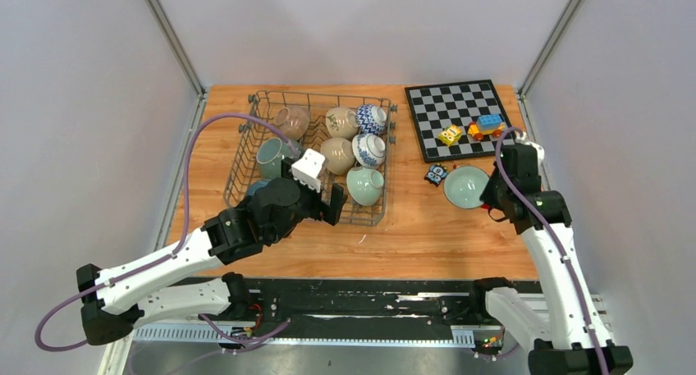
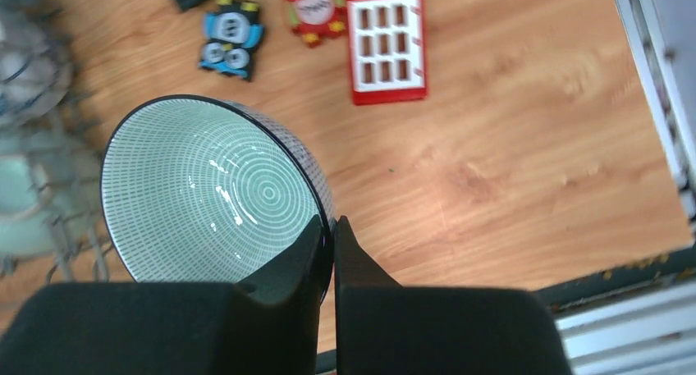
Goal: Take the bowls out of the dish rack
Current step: Place the bowl at the center of the board.
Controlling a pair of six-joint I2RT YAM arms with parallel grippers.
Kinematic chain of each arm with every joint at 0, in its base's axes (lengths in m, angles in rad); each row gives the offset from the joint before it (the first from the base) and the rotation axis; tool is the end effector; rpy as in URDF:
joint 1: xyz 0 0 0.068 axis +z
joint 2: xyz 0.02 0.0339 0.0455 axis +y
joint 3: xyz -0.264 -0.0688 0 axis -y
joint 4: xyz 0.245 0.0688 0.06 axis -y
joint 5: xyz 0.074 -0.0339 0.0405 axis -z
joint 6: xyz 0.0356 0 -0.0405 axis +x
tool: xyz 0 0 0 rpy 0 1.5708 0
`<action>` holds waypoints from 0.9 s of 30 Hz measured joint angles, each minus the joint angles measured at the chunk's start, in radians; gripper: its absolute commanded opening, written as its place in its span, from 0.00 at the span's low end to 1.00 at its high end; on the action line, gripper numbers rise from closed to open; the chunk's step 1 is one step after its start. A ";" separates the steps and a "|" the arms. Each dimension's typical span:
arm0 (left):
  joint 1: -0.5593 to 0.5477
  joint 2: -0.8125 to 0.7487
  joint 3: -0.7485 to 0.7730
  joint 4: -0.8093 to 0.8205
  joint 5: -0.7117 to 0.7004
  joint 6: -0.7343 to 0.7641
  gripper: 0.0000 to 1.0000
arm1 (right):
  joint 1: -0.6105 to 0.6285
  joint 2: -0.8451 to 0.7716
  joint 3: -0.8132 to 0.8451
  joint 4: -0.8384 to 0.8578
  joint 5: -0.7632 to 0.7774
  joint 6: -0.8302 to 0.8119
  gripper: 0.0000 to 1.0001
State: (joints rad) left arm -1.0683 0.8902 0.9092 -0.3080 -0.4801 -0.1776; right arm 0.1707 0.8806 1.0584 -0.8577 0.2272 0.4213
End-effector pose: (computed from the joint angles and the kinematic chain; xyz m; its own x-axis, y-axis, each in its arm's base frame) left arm 0.1102 -0.1664 0.3532 -0.2348 0.1018 -0.9667 0.5310 0.8465 -0.0398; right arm 0.1659 0.0205 0.3511 -0.5625 0.3074 -0.7675 0.2599 0.9470 0.1888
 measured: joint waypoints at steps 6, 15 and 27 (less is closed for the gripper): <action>0.005 -0.014 -0.082 -0.029 0.002 -0.172 1.00 | -0.175 -0.050 -0.160 0.021 0.014 0.172 0.04; 0.005 -0.120 -0.217 -0.038 -0.011 -0.285 1.00 | -0.327 -0.027 -0.233 0.090 0.084 0.324 0.04; 0.005 -0.154 -0.233 -0.050 0.030 -0.311 0.99 | -0.558 0.053 -0.339 0.234 0.071 0.352 0.04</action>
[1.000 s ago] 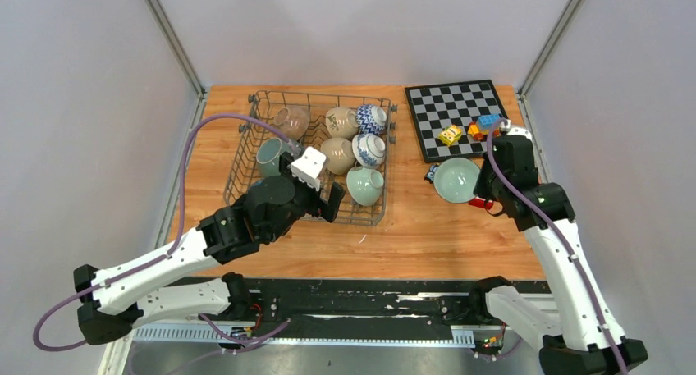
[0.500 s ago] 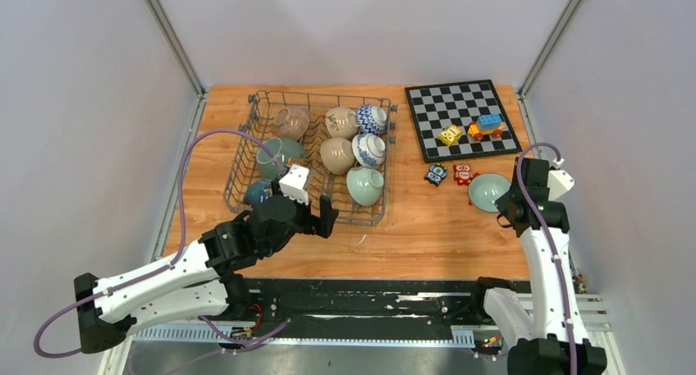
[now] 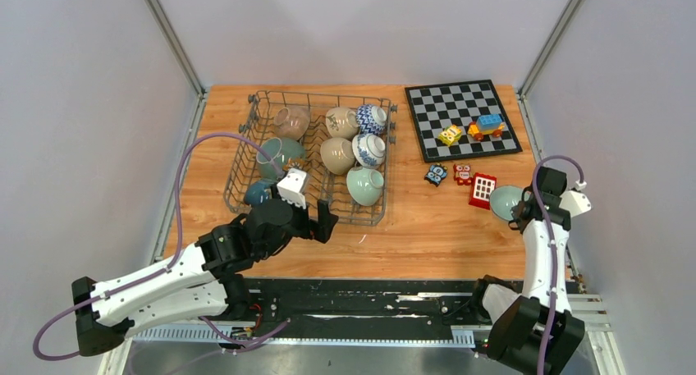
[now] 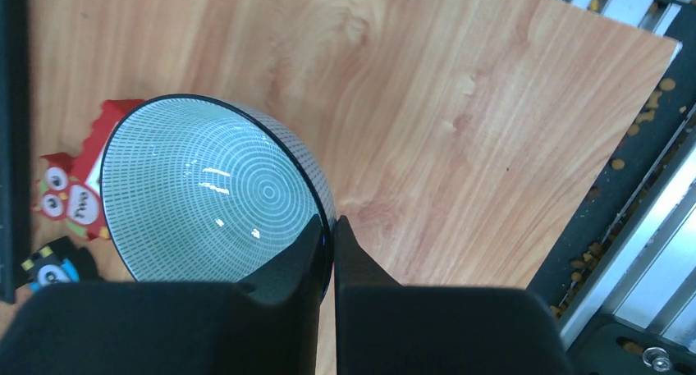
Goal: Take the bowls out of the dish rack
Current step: Place the bowl at the center of the board.
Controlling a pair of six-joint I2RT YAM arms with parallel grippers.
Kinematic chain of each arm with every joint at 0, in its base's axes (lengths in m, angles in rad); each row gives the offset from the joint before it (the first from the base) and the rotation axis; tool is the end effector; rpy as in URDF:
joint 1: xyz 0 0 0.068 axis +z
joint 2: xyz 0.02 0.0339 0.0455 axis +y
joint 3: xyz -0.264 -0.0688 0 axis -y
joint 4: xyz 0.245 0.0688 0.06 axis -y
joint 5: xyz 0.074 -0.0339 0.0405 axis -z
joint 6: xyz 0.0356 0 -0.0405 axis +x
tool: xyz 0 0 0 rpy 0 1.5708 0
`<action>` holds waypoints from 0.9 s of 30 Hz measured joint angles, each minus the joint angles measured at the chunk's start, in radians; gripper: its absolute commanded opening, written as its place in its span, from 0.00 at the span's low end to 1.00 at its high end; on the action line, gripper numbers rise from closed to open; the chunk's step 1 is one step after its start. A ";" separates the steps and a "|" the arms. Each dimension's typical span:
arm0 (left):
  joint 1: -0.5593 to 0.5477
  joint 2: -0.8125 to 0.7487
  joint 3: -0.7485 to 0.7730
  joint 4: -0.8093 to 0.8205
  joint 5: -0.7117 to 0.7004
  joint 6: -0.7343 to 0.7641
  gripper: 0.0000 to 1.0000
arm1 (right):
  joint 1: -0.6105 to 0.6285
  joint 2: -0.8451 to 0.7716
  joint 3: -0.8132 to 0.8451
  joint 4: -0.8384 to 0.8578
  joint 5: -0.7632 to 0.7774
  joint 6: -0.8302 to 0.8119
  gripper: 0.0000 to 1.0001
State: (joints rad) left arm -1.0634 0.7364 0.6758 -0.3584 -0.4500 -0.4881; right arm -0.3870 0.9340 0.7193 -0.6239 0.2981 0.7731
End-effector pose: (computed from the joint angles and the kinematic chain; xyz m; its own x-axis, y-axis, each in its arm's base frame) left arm 0.0959 -0.1406 0.2927 -0.4531 -0.0540 -0.8898 0.4319 0.8599 -0.2721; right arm 0.1696 -0.0804 0.2518 -0.1140 0.7673 -0.6310 0.8693 0.3845 0.3105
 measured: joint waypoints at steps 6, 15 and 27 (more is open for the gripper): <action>0.000 -0.003 -0.016 -0.003 0.025 -0.003 0.99 | -0.074 0.002 -0.129 0.101 -0.072 0.012 0.04; 0.000 -0.003 -0.033 -0.003 0.027 -0.011 0.99 | -0.111 0.024 -0.169 0.243 -0.112 0.020 0.04; 0.000 0.005 -0.037 -0.003 0.018 -0.018 0.99 | -0.164 0.237 -0.051 0.365 -0.151 0.008 0.04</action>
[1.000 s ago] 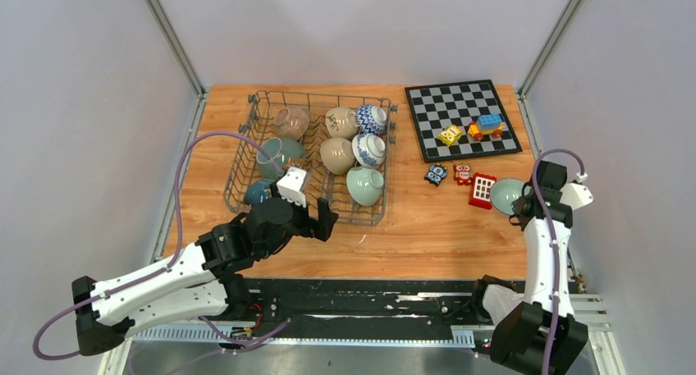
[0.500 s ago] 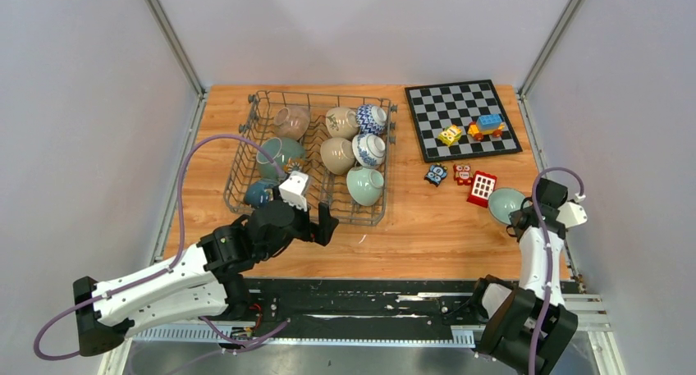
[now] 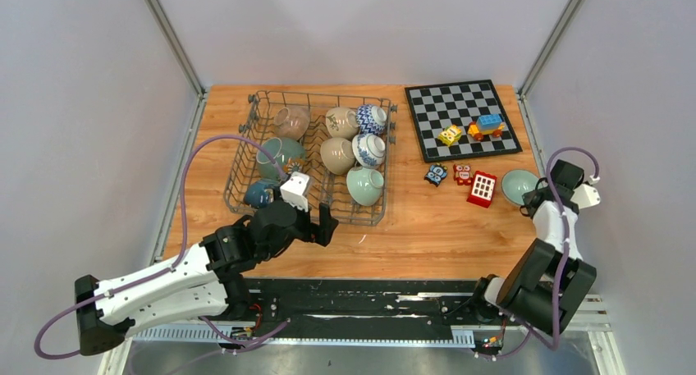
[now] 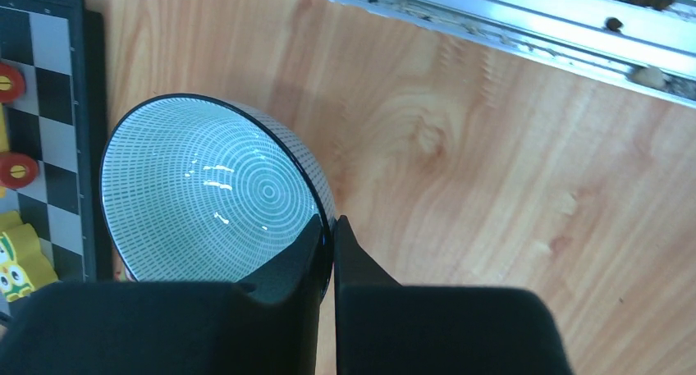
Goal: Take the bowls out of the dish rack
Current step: Place the bowl at the center of the board.
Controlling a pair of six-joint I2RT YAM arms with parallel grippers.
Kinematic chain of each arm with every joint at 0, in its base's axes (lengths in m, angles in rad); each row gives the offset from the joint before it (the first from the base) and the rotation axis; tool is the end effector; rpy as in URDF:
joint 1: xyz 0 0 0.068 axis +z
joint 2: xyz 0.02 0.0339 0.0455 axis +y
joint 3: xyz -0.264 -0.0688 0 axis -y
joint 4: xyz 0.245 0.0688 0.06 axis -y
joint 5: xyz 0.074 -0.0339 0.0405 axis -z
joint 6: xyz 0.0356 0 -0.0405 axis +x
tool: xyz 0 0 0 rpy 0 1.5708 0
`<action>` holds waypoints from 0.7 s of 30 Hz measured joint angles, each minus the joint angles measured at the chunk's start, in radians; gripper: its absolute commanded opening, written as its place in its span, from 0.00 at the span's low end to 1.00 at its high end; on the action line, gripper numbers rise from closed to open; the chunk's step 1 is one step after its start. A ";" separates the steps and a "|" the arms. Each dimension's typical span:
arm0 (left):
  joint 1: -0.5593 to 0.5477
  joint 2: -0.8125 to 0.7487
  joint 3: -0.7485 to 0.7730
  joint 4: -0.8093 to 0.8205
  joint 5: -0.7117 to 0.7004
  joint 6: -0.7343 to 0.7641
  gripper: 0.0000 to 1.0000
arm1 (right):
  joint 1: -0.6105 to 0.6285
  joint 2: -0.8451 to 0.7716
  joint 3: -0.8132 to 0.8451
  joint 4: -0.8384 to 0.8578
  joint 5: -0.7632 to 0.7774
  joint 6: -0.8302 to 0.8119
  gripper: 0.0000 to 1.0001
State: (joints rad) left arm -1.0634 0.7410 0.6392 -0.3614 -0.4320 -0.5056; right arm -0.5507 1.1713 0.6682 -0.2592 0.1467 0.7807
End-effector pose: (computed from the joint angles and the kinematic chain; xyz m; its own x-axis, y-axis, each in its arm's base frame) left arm 0.0957 -0.1415 0.2790 -0.4862 -0.0306 -0.8733 0.4300 0.8616 -0.2696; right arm 0.2017 -0.1300 0.2157 0.0096 0.8111 -0.5849 0.8459 0.3053 0.4373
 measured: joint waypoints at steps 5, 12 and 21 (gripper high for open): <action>0.000 0.017 0.000 0.000 -0.004 -0.004 0.99 | -0.008 0.126 0.080 0.048 -0.048 -0.033 0.04; 0.000 0.020 -0.011 0.001 -0.008 -0.023 0.99 | -0.008 0.212 0.113 0.089 -0.101 -0.047 0.04; 0.000 0.024 -0.019 0.002 -0.014 -0.048 0.99 | -0.009 0.266 0.118 0.107 -0.128 -0.054 0.04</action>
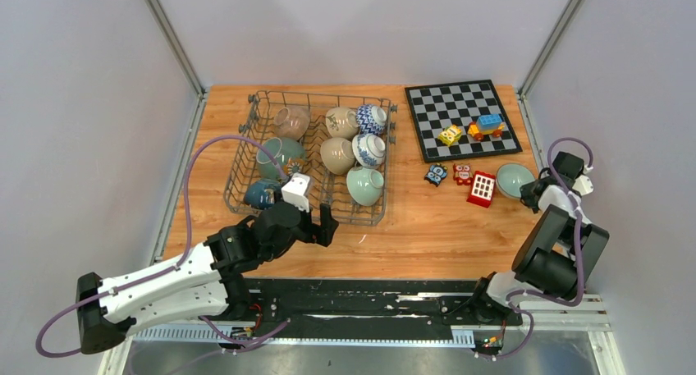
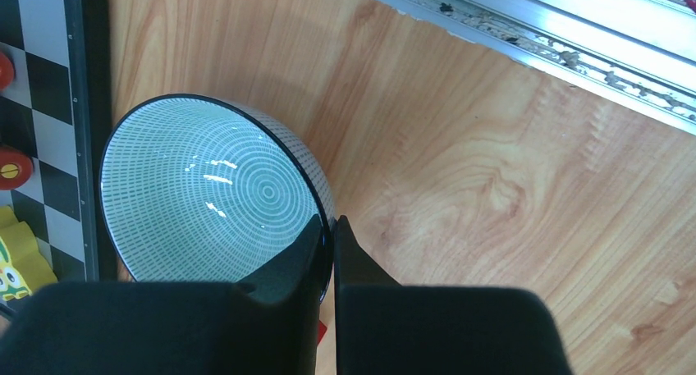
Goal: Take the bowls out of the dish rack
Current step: Place the bowl at the center of the board, then pick up the bowl from the dish rack.
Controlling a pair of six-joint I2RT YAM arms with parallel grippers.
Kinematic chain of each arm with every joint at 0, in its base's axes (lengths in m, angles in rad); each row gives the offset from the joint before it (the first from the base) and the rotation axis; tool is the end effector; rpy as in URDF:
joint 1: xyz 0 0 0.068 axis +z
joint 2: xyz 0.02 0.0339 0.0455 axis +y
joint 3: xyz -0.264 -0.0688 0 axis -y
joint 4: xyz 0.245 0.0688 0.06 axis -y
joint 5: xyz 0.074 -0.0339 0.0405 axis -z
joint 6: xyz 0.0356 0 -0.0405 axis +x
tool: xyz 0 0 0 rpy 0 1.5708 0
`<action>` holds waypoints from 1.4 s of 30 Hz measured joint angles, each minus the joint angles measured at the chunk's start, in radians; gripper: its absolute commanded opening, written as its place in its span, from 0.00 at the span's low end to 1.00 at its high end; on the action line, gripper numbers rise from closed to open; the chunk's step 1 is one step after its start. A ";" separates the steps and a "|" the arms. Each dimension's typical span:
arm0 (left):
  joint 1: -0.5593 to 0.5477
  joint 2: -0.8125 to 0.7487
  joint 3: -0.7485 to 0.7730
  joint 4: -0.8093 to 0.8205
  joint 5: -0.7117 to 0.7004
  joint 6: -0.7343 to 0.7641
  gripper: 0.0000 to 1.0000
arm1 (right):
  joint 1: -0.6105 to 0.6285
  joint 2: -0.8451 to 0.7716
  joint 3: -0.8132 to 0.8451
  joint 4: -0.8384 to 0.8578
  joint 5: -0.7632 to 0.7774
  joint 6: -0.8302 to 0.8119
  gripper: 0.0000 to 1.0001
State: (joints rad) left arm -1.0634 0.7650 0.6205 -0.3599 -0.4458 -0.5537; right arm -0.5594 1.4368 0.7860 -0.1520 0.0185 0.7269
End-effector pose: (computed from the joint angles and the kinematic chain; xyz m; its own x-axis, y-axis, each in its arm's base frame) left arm 0.0977 -0.1442 0.2691 -0.5180 -0.0447 -0.8542 0.3913 0.8756 -0.2831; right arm 0.2473 -0.1556 0.1956 -0.0957 0.8439 -0.5279 0.8098 0.3745 0.4517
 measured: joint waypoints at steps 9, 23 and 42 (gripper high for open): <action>0.000 0.016 0.000 0.000 -0.004 -0.001 0.99 | -0.002 0.032 0.019 0.021 -0.024 -0.017 0.22; 0.000 0.022 0.000 0.000 -0.003 -0.001 0.99 | -0.002 0.026 0.023 0.025 -0.043 -0.043 0.77; 0.000 -0.011 0.063 -0.056 -0.166 0.047 1.00 | 0.622 -0.200 0.546 -0.114 0.027 -0.236 0.79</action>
State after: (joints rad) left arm -1.0634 0.7544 0.6838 -0.4164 -0.6121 -0.5068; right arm 0.0628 1.2369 1.3315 -0.2661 0.0460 0.4908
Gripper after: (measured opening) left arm 0.997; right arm 0.788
